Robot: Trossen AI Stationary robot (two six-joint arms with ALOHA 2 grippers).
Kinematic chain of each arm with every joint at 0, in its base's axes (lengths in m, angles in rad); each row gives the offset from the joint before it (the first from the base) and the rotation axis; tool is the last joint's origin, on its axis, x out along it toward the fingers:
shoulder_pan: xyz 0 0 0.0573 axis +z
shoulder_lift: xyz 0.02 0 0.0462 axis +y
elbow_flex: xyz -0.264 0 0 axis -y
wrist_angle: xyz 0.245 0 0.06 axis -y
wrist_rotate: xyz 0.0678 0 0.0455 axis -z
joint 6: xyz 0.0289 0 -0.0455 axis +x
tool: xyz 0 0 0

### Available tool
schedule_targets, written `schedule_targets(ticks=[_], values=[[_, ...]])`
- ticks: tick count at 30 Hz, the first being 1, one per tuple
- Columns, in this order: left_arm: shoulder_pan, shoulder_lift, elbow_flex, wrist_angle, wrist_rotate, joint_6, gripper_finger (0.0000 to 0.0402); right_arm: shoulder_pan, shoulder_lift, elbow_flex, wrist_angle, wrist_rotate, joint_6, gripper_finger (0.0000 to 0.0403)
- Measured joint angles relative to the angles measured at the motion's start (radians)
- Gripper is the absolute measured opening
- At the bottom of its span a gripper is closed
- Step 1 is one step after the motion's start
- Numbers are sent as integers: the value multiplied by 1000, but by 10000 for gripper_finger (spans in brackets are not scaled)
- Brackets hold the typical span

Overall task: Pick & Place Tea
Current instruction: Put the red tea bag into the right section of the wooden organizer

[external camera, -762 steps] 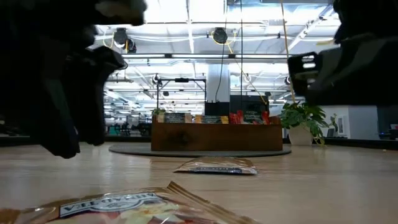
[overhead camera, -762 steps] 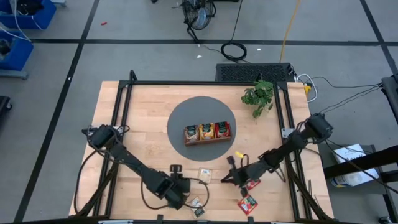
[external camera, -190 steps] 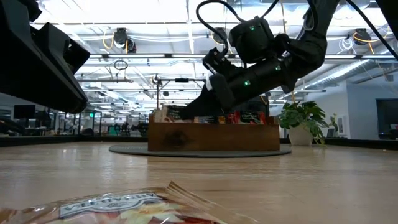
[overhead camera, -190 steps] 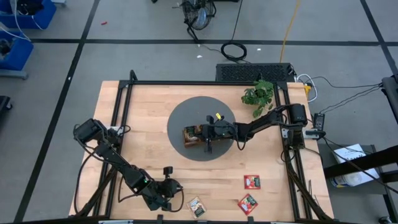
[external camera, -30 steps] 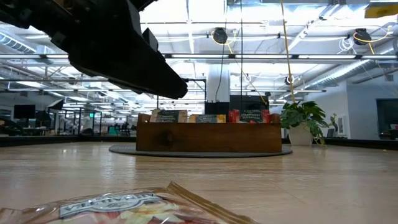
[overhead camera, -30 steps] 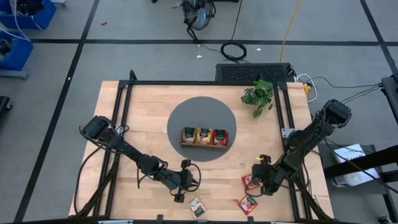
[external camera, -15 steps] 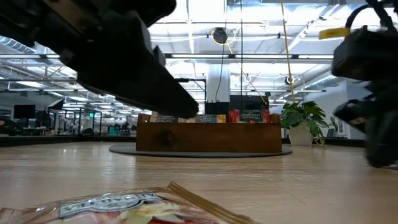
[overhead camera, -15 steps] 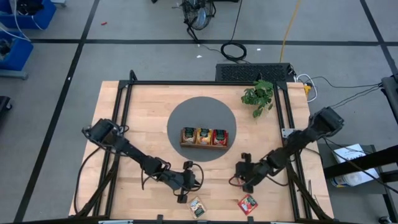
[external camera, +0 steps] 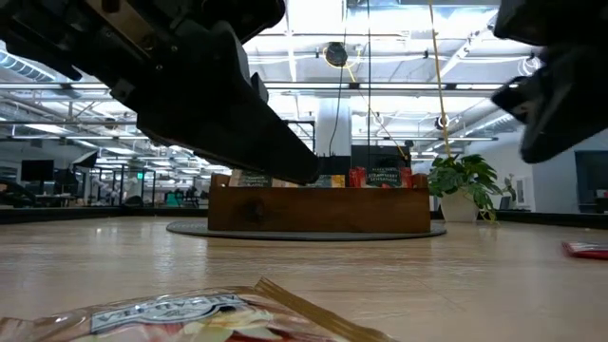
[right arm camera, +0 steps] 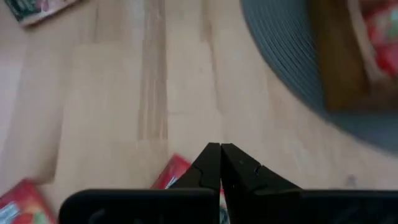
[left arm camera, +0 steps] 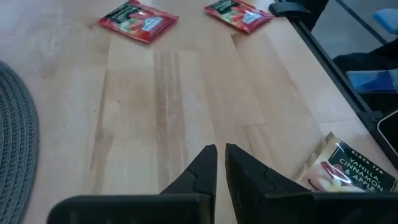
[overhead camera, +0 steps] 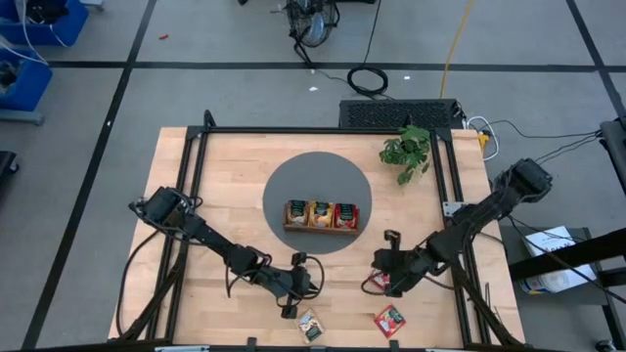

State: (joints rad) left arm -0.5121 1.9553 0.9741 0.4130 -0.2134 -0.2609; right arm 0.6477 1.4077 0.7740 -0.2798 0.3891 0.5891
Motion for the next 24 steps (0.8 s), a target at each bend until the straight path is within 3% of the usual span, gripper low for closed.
schedule_targets(ticks=[5, 9, 17, 24], values=[[0, 0, 0, -10, 0, -10, 37, 50, 3, 7, -154, -62, 201, 0], [0, 0, 0, -20, 0, -15, 37, 81, 42, 0, -145, -104, 260, 0], [-1, 0, 0, -28, 15, -30, 37, 73, 159, 0, -119, -130, 265, 0], [-1, 2, 0, -32, 46, -41, 37, 17, 279, 5, 128, -142, 139, 0]])
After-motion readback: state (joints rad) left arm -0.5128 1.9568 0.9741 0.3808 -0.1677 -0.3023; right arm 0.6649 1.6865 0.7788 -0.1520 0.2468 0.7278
